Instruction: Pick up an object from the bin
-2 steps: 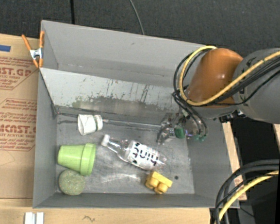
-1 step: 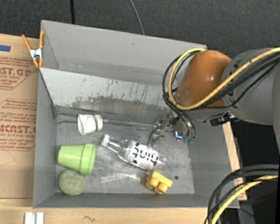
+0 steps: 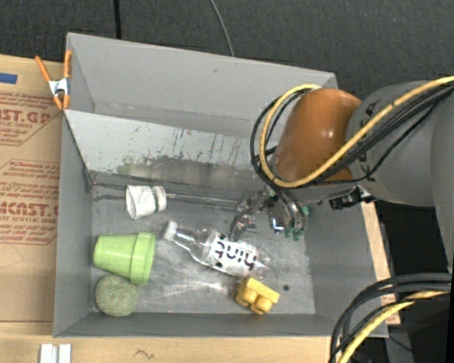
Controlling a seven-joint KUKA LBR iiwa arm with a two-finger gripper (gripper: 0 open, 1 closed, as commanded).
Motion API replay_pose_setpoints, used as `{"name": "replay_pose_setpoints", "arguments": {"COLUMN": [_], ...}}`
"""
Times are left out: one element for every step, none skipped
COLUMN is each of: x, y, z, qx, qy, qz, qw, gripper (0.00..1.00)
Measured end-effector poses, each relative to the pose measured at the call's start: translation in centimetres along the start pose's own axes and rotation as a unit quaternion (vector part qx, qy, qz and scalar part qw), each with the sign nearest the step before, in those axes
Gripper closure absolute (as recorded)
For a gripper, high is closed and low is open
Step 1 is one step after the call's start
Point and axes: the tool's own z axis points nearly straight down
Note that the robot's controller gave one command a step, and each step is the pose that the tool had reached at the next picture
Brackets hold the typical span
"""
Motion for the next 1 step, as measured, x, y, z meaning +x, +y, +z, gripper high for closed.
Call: {"name": "replay_pose_setpoints", "arguments": {"x": [-0.53], "y": [-1.06], "z": [-0.27], "qx": [0.002], "qy": [0.0017], "qz": [-0.008], "qw": [1.0], "gripper": [1.0]}}
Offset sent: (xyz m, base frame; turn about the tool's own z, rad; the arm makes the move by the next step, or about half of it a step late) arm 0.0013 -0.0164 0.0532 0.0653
